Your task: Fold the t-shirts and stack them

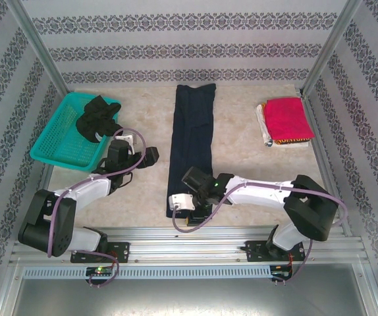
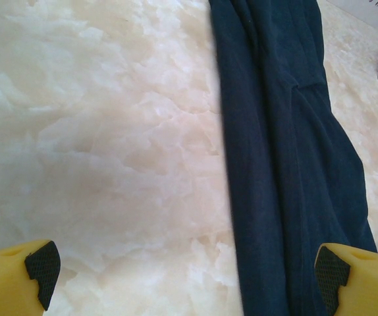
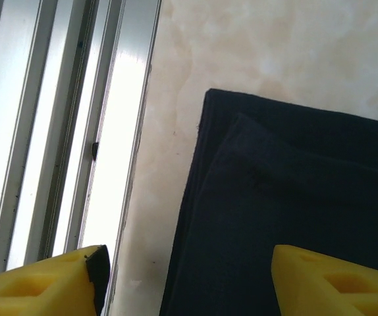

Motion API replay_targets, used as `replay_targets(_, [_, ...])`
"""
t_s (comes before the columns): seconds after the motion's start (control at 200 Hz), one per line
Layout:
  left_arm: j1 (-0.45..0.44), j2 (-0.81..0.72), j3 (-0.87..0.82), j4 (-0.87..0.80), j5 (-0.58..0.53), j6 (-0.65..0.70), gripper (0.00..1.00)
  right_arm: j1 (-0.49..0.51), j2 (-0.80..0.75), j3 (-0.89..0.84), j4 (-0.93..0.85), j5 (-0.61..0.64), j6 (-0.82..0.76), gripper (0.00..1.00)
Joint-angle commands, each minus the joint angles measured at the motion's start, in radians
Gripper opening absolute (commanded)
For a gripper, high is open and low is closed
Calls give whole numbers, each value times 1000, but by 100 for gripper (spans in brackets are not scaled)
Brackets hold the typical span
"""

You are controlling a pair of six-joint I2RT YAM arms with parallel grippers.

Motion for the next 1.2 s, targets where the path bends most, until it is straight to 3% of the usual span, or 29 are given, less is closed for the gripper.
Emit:
replay_targets(0.0, [13, -27, -33, 35, -9, 19, 100, 21, 38, -8, 34, 54, 6, 64])
replay_targets(0.195, [14, -17, -25, 49, 2, 27, 100, 28, 100, 20, 54, 121, 14, 57])
replay_targets(0.42, [18, -21, -34, 50, -1, 25, 100, 48, 148, 48, 25, 198, -19, 58])
replay_targets(0.58, [20, -28, -49, 56, -5, 21, 100, 60, 185, 73, -19, 273, -47, 53])
replay_targets(0.709, [26, -32, -59, 60, -9, 21, 100, 60, 196, 83, -66, 306, -66, 38])
replay_targets(0.804, [30, -30, -63, 68, -10, 22, 100, 59, 190, 86, -92, 308, -67, 12])
replay_targets(0.879, [33, -25, -64, 73, -8, 24, 100, 59, 178, 83, -100, 299, -60, 8])
replay_targets(0.924, [35, -22, -65, 78, -5, 23, 100, 58, 170, 83, -109, 295, -54, 0])
replay_targets(1.194, [37, -10, -63, 97, 22, 32, 100, 28, 3, 76, -210, 188, -44, 0])
